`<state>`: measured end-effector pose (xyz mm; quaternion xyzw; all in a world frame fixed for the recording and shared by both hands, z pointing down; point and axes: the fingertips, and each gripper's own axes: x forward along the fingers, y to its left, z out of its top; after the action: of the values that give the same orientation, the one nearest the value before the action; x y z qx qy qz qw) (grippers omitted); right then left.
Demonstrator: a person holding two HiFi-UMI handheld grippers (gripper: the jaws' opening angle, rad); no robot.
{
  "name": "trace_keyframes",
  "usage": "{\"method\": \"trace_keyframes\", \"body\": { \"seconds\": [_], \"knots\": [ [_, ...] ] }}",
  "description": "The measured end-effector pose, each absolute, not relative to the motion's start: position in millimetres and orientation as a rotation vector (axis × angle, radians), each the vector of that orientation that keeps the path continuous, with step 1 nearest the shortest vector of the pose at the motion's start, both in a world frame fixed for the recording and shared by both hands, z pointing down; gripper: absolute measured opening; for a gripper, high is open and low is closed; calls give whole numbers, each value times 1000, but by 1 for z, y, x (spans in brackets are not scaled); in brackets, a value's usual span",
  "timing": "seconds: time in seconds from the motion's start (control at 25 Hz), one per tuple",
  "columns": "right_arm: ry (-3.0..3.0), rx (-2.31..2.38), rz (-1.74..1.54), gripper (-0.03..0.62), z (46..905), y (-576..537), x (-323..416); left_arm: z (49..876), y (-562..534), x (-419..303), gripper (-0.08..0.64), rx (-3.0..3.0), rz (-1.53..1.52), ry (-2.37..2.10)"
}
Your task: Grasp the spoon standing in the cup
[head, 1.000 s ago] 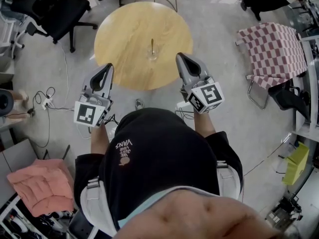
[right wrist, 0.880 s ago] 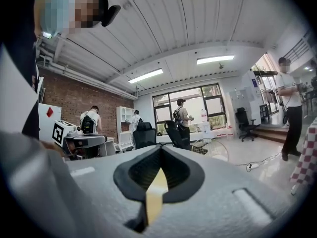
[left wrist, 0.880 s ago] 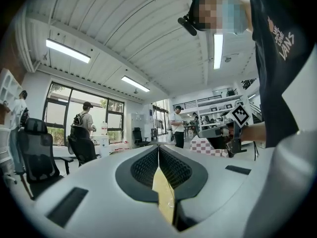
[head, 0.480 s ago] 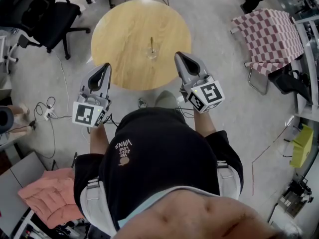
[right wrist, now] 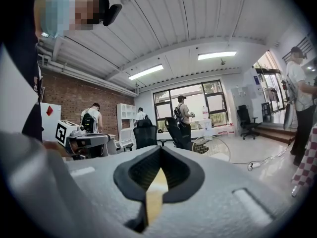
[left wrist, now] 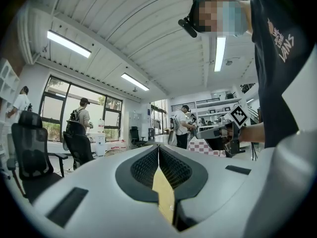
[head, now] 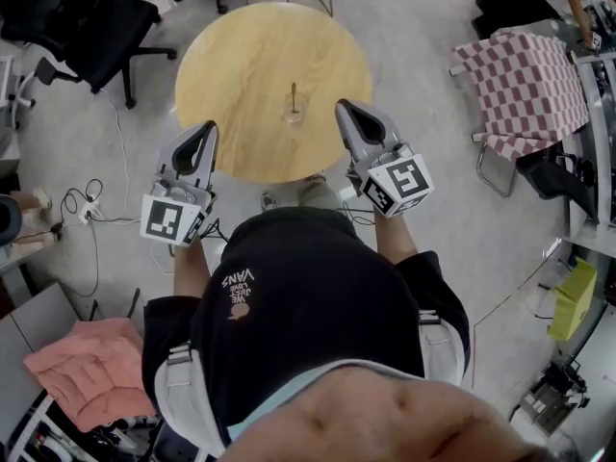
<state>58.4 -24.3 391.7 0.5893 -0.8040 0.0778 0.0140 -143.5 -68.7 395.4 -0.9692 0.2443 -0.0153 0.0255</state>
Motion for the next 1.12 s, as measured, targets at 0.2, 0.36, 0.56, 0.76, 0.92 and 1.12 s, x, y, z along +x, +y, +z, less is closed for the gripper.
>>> {"method": "trace_keyframes", "body": {
  "seconds": [0.2,0.36,0.56,0.76,0.92,1.12],
  "knots": [
    [-2545,1749,230,-2,391,-50,74,393,-84,-125,0,-2978,-42,825],
    [-2590,1660,212,-2,393,-70,83,391,-93,-111,0,-2994,-53,919],
    [-2644,1538,229,-2,398,-94,81,393,-104,-109,0,-2938,-40,979],
    [-2711,1406,217,-2,403,-116,79,394,-112,-97,0,-2974,-70,1109],
    [-2750,1319,219,-2,405,-130,74,395,-116,-97,0,-2953,-59,1175],
    [-2781,1210,232,-2,411,-144,72,394,-121,-93,0,-2922,-59,1250]
  ]
}}
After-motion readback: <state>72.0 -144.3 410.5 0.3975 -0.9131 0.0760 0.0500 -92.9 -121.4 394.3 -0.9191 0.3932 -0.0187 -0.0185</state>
